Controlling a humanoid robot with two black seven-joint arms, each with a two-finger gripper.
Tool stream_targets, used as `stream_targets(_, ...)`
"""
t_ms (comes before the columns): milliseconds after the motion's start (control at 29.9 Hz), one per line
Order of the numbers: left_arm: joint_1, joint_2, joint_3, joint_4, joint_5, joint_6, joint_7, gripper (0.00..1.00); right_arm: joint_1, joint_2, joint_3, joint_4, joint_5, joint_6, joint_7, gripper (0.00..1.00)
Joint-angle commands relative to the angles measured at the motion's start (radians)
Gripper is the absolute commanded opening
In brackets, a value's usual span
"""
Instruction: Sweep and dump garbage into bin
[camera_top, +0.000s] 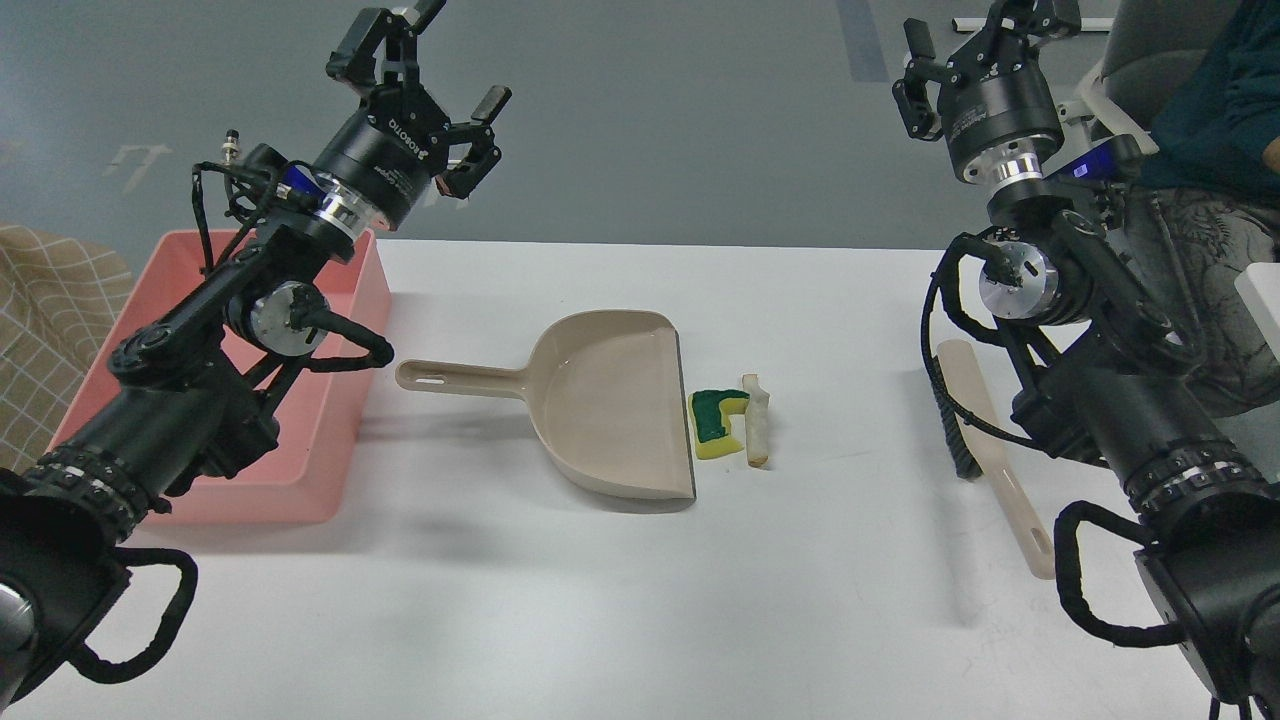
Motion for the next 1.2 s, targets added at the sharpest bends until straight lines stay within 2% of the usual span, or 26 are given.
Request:
stream_targets(0, -0.001, 0.004, 0.002, 0.003, 0.001, -0.007, 0.003, 0.99, -0.003, 0.0, -0.024, 0.001, 0.0, 0.001, -0.004, 1.0)
stream_targets(100, -0.006, 0.011, 0.003, 0.003, 0.001, 0.002, 0.012, 0.99, 0.004, 0.0, -0.049, 0.005, 0.005, 0.007, -0.006, 1.0)
stream_targets(334, -0.003, 0.01, 0.008, 0.001, 0.003, -0.004, -0.026, 0.99, 0.009, 0.0, -0.049, -0.007, 0.005, 0.0, -0.007, 1.0)
stream_targets(635, -0.001, -0.001, 0.014, -0.002, 0.003, 0.006, -0.029, 0.99, 0.006, 0.0, -0.052, 0.001, 0.005, 0.012, -0.007, 1.0)
stream_targets(769, -0.001, -0.004, 0.019, -0.011, 0.003, 0.042, -0.029, 0.99, 0.006, 0.0, -0.054, 0.001, 0.005, 0.011, -0.01, 1.0)
stream_targets(1104, 0.0, -0.006, 0.017, -0.026, 0.006, 0.052, -0.02, 0.99, 0.004, 0.0, -0.052, -0.001, 0.005, 0.003, -0.047, 1.0)
stream_targets(1170, 0.002, -0.003, 0.02, -0.049, 0.009, 0.054, -0.021, 0.99, 0.006, 0.0, -0.052, -0.002, 0.007, 0.003, -0.067, 1.0)
